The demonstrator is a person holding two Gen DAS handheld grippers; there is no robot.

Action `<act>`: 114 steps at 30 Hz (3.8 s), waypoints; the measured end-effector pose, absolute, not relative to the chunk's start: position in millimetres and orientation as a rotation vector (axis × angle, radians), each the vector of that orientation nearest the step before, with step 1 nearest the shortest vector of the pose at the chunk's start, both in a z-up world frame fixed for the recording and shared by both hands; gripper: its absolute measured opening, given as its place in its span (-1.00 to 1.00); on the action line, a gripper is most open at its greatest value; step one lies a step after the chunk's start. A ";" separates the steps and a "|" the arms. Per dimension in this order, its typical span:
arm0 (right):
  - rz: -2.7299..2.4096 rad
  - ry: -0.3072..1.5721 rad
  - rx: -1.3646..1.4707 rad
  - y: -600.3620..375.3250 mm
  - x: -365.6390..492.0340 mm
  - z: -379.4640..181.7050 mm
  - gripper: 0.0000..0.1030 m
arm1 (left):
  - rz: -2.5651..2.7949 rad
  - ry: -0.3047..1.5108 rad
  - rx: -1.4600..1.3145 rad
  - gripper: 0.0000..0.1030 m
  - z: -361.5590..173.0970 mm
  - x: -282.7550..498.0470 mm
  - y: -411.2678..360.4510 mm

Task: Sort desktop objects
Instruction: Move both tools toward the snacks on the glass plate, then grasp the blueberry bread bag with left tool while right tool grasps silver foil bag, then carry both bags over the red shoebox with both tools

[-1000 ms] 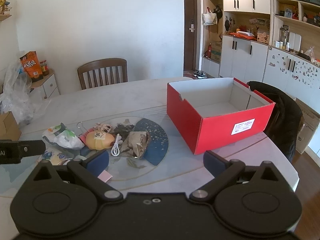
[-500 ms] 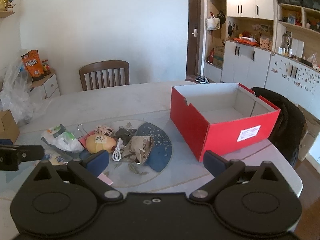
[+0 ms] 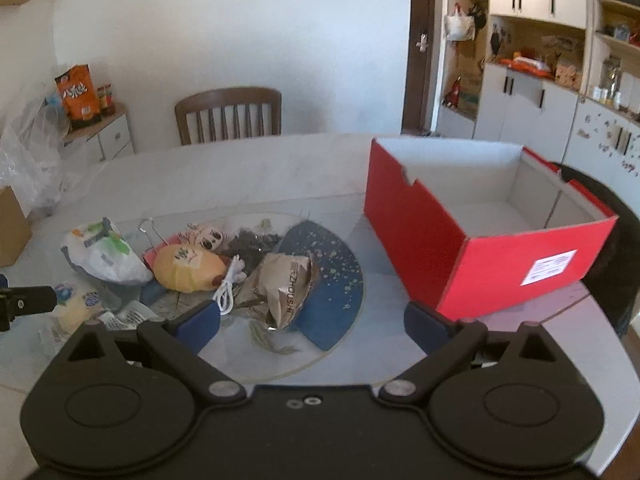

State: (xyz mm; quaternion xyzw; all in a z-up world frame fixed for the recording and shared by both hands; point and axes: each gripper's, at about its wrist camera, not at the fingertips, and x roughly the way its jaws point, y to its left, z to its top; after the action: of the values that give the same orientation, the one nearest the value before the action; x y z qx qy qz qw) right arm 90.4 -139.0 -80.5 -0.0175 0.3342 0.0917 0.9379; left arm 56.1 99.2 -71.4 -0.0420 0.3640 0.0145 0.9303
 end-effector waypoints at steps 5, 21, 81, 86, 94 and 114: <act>0.210 0.715 -0.032 -137.2 111.1 -93.6 0.88 | 0.002 0.768 -0.040 0.99 -87.2 69.9 98.7; 0.222 0.814 -0.067 -118.0 156.3 -125.2 0.57 | -0.075 0.799 0.031 0.95 -113.9 91.1 99.8; 0.269 0.729 0.156 -207.5 94.0 -51.5 -0.46 | -0.094 0.740 -0.128 -0.02 -32.9 59.6 37.4; 0.251 0.705 0.189 -229.8 95.0 -35.7 -0.46 | -0.124 0.727 -0.097 -0.02 -17.9 70.7 10.4; 0.233 0.658 0.207 -263.5 107.0 -15.9 -0.47 | -0.188 0.711 -0.082 -0.02 -0.8 97.8 -39.0; 0.208 0.629 0.200 -351.5 159.1 -9.3 -0.47 | -0.306 0.694 -0.026 -0.02 15.7 168.5 -162.8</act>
State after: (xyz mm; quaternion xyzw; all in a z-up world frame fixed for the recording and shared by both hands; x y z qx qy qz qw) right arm 159.1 -351.5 -9.3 0.0978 0.3085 0.1020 0.9407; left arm 168.5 -162.8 15.7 -0.0127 0.3390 -0.1495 0.9288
